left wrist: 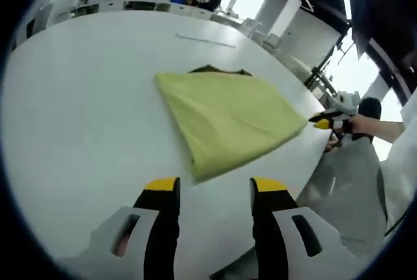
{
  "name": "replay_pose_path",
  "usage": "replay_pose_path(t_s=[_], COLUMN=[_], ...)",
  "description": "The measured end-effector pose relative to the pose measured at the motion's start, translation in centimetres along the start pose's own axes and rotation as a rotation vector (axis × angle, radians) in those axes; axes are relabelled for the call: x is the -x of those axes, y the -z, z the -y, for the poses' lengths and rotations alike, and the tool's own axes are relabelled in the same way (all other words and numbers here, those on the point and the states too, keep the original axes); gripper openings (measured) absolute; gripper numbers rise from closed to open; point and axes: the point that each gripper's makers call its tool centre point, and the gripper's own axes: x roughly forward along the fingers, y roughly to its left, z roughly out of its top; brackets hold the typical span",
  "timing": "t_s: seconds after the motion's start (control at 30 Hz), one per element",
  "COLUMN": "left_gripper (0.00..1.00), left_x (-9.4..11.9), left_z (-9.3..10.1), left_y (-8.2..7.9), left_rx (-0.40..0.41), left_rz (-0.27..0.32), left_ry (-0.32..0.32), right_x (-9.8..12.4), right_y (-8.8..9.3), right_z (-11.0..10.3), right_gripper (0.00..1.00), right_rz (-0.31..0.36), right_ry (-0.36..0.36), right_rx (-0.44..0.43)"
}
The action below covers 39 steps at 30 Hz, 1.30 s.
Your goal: Fold the garment on the visible template until the final outline fits inside the template.
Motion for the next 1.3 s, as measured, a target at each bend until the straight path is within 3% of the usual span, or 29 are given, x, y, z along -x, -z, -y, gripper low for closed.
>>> replay_pose_path(t_s=[0.63,0.8,1.3], left_gripper=[0.22,0.09,0.0], left_x=[-1.5,-1.8,-2.4], left_z=[-0.7,-1.1,-1.6], left_y=[-0.2,0.2,0.2], left_rx=[-0.028,-0.027,-0.036], left_rz=[-0.04,-0.066,-0.102], left_ry=[0.029,0.037,0.028], right_x=[-0.9,-1.0,-0.9], right_y=[0.2,0.2,0.4], right_z=[0.6,0.8,1.1], right_gripper=[0.1,0.07,0.03], right_rz=[-0.03,-0.036,-0.058], right_ry=[-0.013,-0.012,-0.02], right_rx=[0.008,0.012,0.045])
